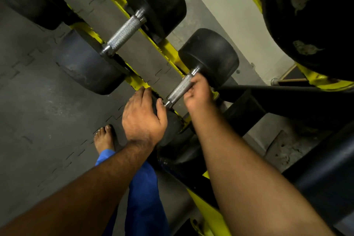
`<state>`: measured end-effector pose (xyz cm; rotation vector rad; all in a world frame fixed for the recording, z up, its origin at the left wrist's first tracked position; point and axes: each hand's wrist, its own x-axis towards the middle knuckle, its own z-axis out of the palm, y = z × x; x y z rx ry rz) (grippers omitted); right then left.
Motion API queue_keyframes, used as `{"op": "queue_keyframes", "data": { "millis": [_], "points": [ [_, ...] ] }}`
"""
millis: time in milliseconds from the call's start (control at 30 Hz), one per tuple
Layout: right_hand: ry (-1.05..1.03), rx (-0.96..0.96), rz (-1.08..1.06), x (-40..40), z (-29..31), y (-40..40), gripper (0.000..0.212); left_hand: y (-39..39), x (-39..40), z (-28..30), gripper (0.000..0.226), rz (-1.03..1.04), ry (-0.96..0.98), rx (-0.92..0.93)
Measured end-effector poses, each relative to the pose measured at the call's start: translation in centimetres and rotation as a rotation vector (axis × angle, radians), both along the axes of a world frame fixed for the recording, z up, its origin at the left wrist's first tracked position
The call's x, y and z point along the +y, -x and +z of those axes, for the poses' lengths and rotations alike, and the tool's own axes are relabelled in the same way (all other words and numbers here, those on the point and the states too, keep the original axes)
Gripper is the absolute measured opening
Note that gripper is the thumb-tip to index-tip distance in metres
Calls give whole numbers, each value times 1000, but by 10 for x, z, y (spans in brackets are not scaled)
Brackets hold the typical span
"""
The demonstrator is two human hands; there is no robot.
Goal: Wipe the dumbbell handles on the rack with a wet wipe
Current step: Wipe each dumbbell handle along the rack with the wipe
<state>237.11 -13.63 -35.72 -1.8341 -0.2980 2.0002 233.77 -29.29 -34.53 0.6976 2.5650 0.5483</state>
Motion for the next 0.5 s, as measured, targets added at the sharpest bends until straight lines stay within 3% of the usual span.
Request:
{"op": "queue_keyframes", "data": {
  "millis": [133, 233, 300, 400, 500],
  "points": [
    [45, 67, 187, -29, -9, -7, 28, 0, 1, 1, 55, -2, -7, -1],
    [166, 4, 436, -24, -1, -12, 10, 0, 1, 2, 55, -6, 8, -4],
    [243, -53, 583, -24, 2, -15, 10, 0, 0, 2, 55, -8, 14, -13],
    [260, -42, 541, -28, 0, -16, 8, 1, 0, 2, 55, -11, 18, -28],
    [143, 72, 281, -14, -7, -6, 8, 0, 0, 2, 55, -10, 10, -13]
  ]
}}
